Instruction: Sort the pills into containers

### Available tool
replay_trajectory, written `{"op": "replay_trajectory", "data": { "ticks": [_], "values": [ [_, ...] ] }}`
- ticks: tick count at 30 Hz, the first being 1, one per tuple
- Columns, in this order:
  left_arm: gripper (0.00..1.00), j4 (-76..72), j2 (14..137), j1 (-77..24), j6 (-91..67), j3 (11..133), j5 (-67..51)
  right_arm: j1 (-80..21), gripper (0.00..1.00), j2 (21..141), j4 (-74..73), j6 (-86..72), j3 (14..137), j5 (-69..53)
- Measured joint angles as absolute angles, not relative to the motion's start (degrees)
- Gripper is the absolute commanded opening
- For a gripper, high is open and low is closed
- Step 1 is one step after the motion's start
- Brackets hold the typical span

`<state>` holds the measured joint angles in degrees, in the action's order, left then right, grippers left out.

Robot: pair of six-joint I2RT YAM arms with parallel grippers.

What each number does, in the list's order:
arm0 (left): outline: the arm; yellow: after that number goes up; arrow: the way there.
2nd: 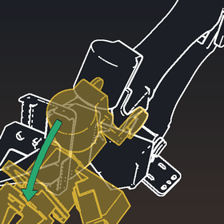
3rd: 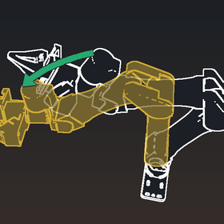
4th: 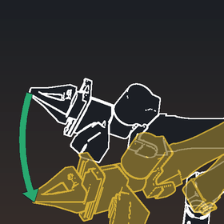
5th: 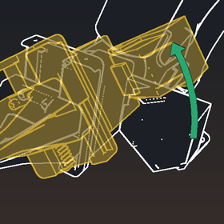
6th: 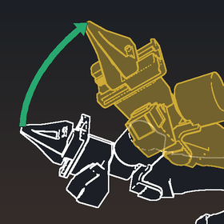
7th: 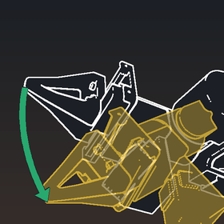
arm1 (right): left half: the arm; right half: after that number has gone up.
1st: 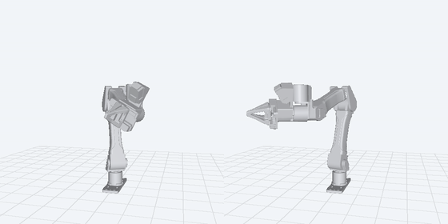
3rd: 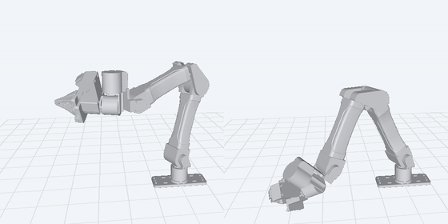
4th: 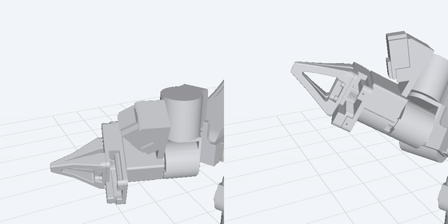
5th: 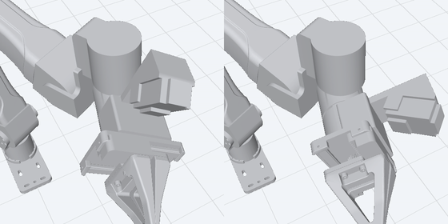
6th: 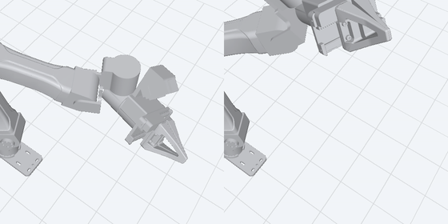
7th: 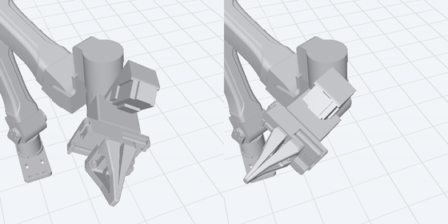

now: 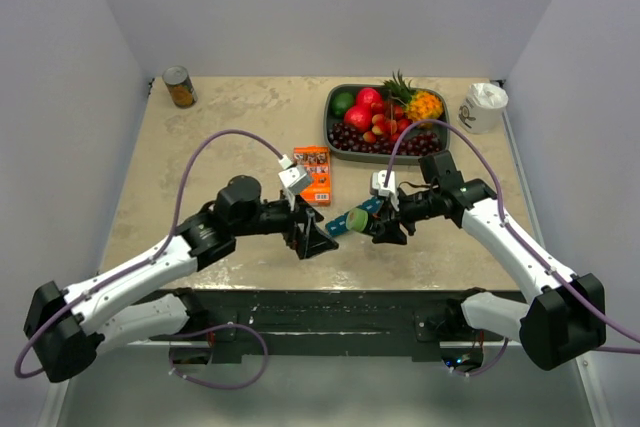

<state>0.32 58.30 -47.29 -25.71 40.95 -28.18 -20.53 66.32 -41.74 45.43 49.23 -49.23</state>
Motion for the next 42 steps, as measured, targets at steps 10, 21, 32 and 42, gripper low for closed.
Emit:
{"op": "replay_trajectory", "data": {
  "ticks": [10, 21, 32, 42],
  "values": [
    [0.99, -8.29, 43.92, -47.27, -1.04, 32.05, -26.30, -20.53, 0.00, 66.35, -43.16, 47.57, 49.23, -50.61],
    [0.99, -14.48, 51.33, -47.42, 18.06, 28.62, -31.33, -20.53, 0.00, 66.37, -44.66, 49.58, 49.23, -51.99],
    [0.99, -15.42, 56.66, -51.83, 25.85, 29.76, -31.35, -20.53, 0.00, 66.52, -45.52, 50.39, 49.23, -52.10],
    [0.98, -16.21, 59.18, -52.51, 28.14, 30.65, -31.09, -20.53, 0.00, 66.81, -45.82, 50.65, 49.23, -52.45]
  ]
}}
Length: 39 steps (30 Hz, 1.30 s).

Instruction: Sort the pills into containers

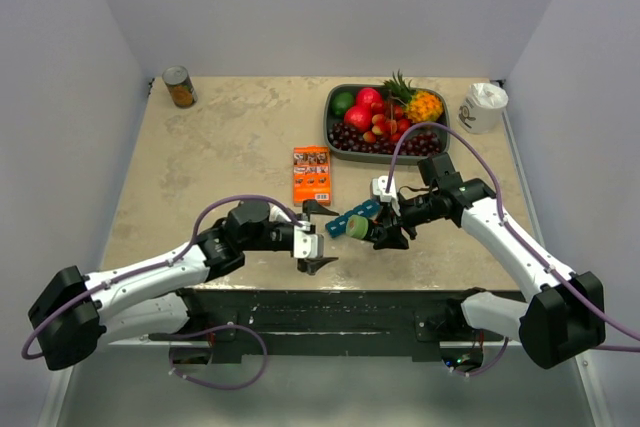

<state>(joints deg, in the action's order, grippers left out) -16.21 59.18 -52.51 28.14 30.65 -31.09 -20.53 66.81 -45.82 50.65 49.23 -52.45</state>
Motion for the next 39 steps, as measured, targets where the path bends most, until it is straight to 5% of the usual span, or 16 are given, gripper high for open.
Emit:
{"op": "replay_trajectory", "data": {
  "ticks": [21, 28, 31, 33, 34, 36, 37, 39],
  "values": [
    [0.96, -19.00, 66.61, -54.89, 28.80, 33.85, -30.92, -20.53, 0.00, 66.81, -45.91, 51.46, 49.23, -53.54],
    [0.88, -20.14, 70.24, -54.96, 29.19, 36.32, -30.28, -20.53, 0.00, 66.81, -46.02, 51.55, 49.23, -53.56],
    [0.77, -19.94, 71.88, -54.96, 29.21, 37.91, -30.22, -20.53, 0.00, 66.81, -46.15, 51.62, 49.23, -53.58],
    [0.59, -19.53, 72.60, -54.96, 29.21, 38.76, -30.24, -20.53, 0.00, 66.81, -46.28, 51.68, 49.23, -53.58],
    [0.41, -19.14, 72.93, -54.96, 29.30, 39.16, -30.26, -20.53, 0.00, 66.81, -46.30, 51.68, 49.23, -53.58],
    [0.23, -18.68, 73.17, -54.92, 29.21, 39.48, -30.00, -20.53, 0.00, 66.81, -46.76, 51.83, 49.23, -53.52],
    [0.01, -18.41, 73.19, -54.89, 29.12, 39.57, -29.98, -20.53, 0.00, 66.81, -46.81, 51.83, 49.23, -53.49],
    [0.00, -18.06, 73.19, -54.94, 28.64, 39.77, -29.76, -20.53, 0.00, 66.81, -47.00, 51.96, 49.23, -53.54]
  ]
}}
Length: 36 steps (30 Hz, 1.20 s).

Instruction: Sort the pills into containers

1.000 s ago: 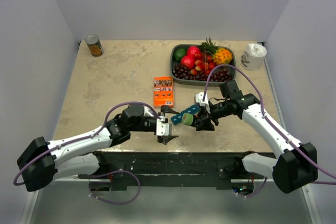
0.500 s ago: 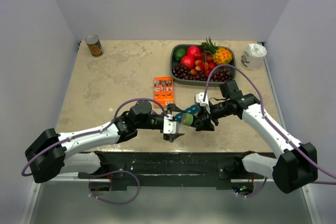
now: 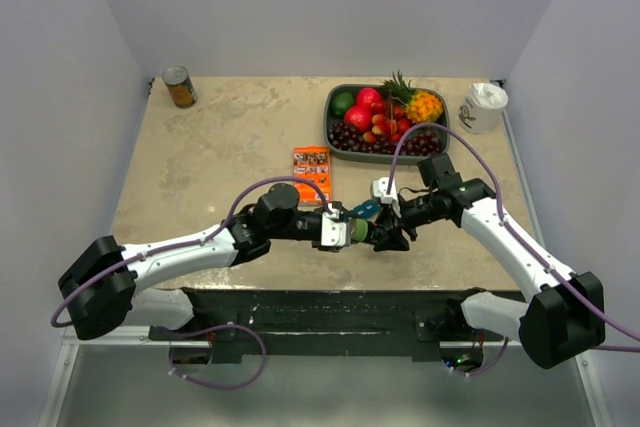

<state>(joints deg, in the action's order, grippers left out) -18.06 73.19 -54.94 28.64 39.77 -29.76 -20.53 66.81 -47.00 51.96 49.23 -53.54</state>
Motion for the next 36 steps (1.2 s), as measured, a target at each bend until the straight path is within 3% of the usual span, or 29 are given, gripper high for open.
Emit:
{"op": "replay_trajectory", "data": {
  "ticks": [7, 18, 20, 21, 23, 24, 25, 27, 36],
  "values": [
    [0.00, -18.48, 73.08, -54.94, 16.84, 39.83, -27.51, -20.56, 0.00, 66.81, -47.16, 51.88, 49.23, -53.49],
    [0.00, -12.47, 74.15, -54.37, -37.39, 43.31, -16.64, -20.56, 0.00, 66.61, -46.72, 49.82, 49.23, -52.40],
    [0.21, -12.75, 74.13, -54.30, -46.11, 42.37, -15.22, -20.56, 0.00, 66.61, -46.78, 49.52, 49.23, -52.18],
    [0.46, -12.82, 74.11, -54.22, -49.50, 41.93, -14.72, -20.56, 0.00, 66.61, -46.78, 49.45, 49.23, -52.03],
    [0.68, -12.62, 74.04, -54.04, -53.47, 41.76, -14.28, -20.60, 0.00, 66.59, -46.81, 49.28, 49.21, -51.96],
    [0.85, -12.45, 73.93, -53.98, -54.63, 41.76, -14.11, -20.60, 0.00, 66.57, -46.76, 49.12, 49.23, -51.99],
    [0.91, -12.32, 73.80, -53.89, -55.24, 41.80, -14.26, -20.60, 0.00, 66.43, -46.72, 48.99, 49.21, -51.99],
    [0.99, -11.49, 73.21, -53.76, -55.42, 42.26, -15.42, -20.53, 0.00, 66.24, -45.52, 48.75, 49.21, -51.68],
    [0.99, -4.78, 61.54, -50.09, -37.54, 42.52, -16.56, -20.43, 0.00, 66.22, -44.16, 48.64, 49.23, -51.55]
  ]
}}
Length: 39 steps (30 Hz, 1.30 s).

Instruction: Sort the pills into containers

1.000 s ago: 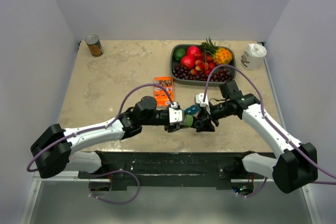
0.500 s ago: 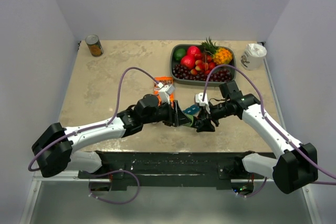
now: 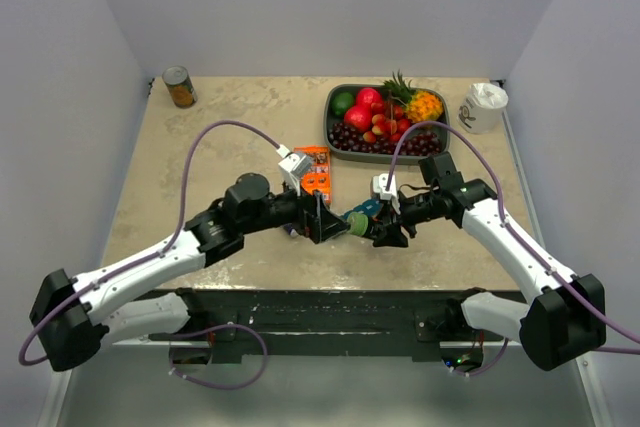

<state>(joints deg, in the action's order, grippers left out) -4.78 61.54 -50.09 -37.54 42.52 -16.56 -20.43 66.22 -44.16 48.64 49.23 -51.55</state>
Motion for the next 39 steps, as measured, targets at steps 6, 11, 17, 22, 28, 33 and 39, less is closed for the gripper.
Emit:
{"op": "replay_trajectory", "data": {
  "ticks": [6, 11, 17, 22, 28, 33, 39],
  "values": [
    [1.00, -8.10, 47.70, -49.89, -11.94, 34.04, -19.94, -20.23, 0.00, 66.22, -44.34, 49.15, 49.23, -51.86],
    [1.00, -14.68, 44.16, -49.91, 6.15, 26.57, -22.22, -20.23, 0.00, 66.22, -45.21, 50.19, 49.23, -52.16],
    [0.99, -15.68, 59.83, -49.91, 20.23, 33.34, -26.89, -20.23, 0.00, 66.22, -45.91, 51.13, 49.23, -52.49],
    [0.94, -15.86, 66.85, -50.06, 26.55, 36.71, -30.81, -20.23, 0.00, 66.22, -46.11, 51.64, 49.23, -52.69],
    [0.86, -15.86, 70.76, -50.26, 28.47, 40.34, -35.16, -20.23, 0.00, 66.22, -46.30, 51.75, 49.23, -53.34],
    [0.67, -16.25, 72.42, -51.33, 28.27, 40.69, -37.43, -20.23, 0.00, 66.22, -46.30, 51.75, 49.23, -53.49],
    [0.21, -16.64, 74.78, -51.66, 27.62, 41.47, -37.52, -20.21, 0.00, 66.24, -47.72, 52.12, 49.21, -53.23]
  ]
}}
